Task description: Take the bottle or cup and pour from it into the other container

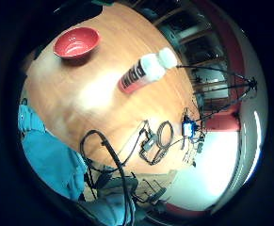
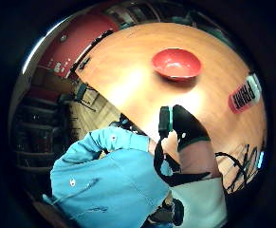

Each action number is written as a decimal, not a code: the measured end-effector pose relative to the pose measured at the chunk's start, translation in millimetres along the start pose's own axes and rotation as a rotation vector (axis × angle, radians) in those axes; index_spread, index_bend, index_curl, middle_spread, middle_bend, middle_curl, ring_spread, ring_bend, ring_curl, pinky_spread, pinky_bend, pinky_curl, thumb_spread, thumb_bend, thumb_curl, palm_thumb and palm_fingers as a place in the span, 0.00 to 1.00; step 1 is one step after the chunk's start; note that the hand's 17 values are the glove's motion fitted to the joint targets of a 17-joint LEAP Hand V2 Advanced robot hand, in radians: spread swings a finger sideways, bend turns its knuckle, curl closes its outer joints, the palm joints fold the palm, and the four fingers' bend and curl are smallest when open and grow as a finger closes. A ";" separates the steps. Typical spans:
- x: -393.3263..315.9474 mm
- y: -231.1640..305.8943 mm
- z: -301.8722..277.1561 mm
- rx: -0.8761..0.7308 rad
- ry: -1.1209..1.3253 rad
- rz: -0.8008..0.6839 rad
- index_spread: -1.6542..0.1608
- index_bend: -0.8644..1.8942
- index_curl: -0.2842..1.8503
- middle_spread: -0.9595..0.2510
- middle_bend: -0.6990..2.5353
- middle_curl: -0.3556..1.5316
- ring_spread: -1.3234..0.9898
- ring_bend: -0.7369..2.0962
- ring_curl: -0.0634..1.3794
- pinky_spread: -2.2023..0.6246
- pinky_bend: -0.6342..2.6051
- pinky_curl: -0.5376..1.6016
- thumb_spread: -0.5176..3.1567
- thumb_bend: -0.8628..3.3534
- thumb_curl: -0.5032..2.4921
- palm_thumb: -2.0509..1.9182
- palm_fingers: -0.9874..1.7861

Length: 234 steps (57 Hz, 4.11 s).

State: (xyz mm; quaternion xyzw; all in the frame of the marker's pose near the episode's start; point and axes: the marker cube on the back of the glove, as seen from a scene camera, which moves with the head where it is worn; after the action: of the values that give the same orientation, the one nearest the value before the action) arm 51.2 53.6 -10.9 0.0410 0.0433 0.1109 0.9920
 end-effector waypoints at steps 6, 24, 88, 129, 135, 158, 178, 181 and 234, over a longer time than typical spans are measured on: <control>22.2 10.3 -3.3 0.016 -0.018 0.034 0.70 0.38 0.27 0.80 0.27 0.33 0.64 0.37 0.22 0.87 0.36 0.37 0.45 0.20 0.31 0.69 0.45; 97.2 30.7 -5.2 0.066 -0.099 0.172 0.71 0.35 0.26 0.81 0.28 0.34 0.64 0.38 0.24 0.87 0.37 0.37 0.44 0.20 0.31 0.69 0.45; 240.3 8.6 97.1 0.245 -0.908 0.243 0.71 0.35 0.20 0.91 0.27 0.35 0.66 0.42 0.25 0.89 0.45 0.40 0.38 0.20 0.30 0.66 0.33; 185.7 -90.4 146.0 0.254 -1.302 0.093 0.71 0.36 0.20 0.92 0.28 0.35 0.66 0.44 0.25 0.89 0.45 0.38 0.37 0.20 0.30 0.68 0.35; 182.7 -96.7 145.0 0.249 -1.307 0.084 0.71 0.36 0.20 0.92 0.27 0.35 0.66 0.44 0.25 0.89 0.45 0.38 0.37 0.20 0.29 0.68 0.36; 167.5 -111.0 149.8 0.377 -1.376 0.109 0.73 0.40 0.26 0.83 0.29 0.36 0.62 0.45 0.24 0.86 0.42 0.37 0.34 0.21 0.32 0.76 0.59; 143.3 -126.4 129.9 0.313 -1.190 0.113 0.83 0.37 0.30 0.76 0.31 0.41 0.52 0.44 0.30 0.75 0.36 0.38 0.25 0.20 0.36 0.79 0.75; 135.8 -127.4 126.2 0.289 -1.127 0.087 0.84 0.37 0.30 0.76 0.30 0.41 0.52 0.43 0.31 0.75 0.36 0.38 0.25 0.20 0.36 0.79 0.75; -13.0 -222.0 54.7 -0.291 0.551 -0.080 0.85 0.37 0.31 0.76 0.29 0.45 0.51 0.43 0.35 0.73 0.36 0.42 0.21 0.20 0.39 0.79 0.78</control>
State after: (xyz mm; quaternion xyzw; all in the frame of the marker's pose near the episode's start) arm 91.8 -169.0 24.3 -0.1346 0.2957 0.0839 0.9420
